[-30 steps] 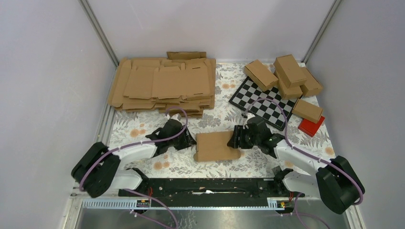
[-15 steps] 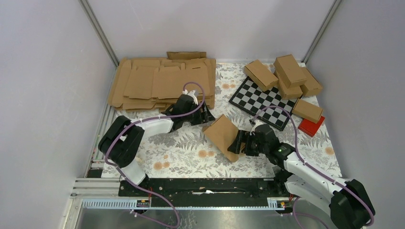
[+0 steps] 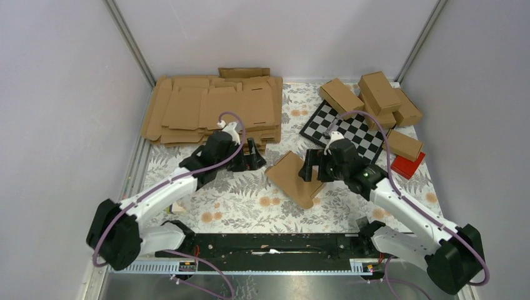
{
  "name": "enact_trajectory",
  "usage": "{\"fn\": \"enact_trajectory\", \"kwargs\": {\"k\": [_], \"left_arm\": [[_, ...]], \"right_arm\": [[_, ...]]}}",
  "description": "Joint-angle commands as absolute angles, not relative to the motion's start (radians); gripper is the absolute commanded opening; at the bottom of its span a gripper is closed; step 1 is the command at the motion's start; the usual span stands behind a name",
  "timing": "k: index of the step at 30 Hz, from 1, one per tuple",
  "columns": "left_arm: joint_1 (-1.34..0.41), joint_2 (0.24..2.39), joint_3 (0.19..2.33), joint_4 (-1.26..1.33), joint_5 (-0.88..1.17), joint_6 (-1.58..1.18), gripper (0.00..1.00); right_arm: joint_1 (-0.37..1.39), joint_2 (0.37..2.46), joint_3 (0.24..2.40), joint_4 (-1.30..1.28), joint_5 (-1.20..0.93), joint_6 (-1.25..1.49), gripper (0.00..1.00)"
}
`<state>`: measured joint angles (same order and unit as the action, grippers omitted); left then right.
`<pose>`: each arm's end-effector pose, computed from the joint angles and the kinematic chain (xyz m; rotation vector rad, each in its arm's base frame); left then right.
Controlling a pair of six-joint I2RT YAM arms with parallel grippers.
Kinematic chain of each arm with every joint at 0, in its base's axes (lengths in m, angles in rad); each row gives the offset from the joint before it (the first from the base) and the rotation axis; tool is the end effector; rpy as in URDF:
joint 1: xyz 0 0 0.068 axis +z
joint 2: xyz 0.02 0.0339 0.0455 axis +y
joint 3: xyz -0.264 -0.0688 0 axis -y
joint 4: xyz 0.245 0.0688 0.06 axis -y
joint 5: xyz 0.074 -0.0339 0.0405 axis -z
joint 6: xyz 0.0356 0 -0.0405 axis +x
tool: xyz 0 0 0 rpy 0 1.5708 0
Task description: Fold the paper box
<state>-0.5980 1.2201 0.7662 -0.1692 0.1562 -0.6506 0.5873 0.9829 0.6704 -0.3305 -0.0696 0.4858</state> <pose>0.2154 -0.1535 0.2442 0.0321 2.3235 -0.8434 0.1758 0.1200 0.2493 -0.1563 2.2899 0.6556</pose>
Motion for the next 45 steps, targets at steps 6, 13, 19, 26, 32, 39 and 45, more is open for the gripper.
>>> {"fn": "enact_trajectory", "kwargs": {"k": [6,13,19,26,32,39,45], "left_arm": [[-0.594,0.966,0.533,-0.269,0.171,-0.714,0.91],[-0.594,0.867,0.396,-0.221,0.228,-0.802,0.91],[-0.595,0.883,0.337,-0.119,0.268,-0.845,0.9],[-0.595,0.936,0.321,-0.035,0.312,-0.851,0.89],[-0.595,0.966,0.323,-0.01,0.311,-0.839,0.88],[-0.595,0.996,0.324,-0.004,0.32,-0.835,0.88],[-0.595,1.016,0.326,-0.004,0.319,-0.831,0.88]], "right_arm": [[0.59,1.181,0.82,-0.313,-0.279,0.387,0.95],[0.581,1.251,0.801,-0.222,-0.226,0.419,0.84],[0.522,1.276,0.793,-0.217,-0.189,0.398,0.87],[0.479,1.266,0.745,-0.214,-0.139,0.379,0.7],[0.428,1.285,0.719,-0.208,-0.108,0.371,0.59],[0.367,1.372,0.708,-0.158,-0.258,0.411,0.42],[0.32,1.403,0.691,-0.122,-0.342,0.451,0.33]]}}
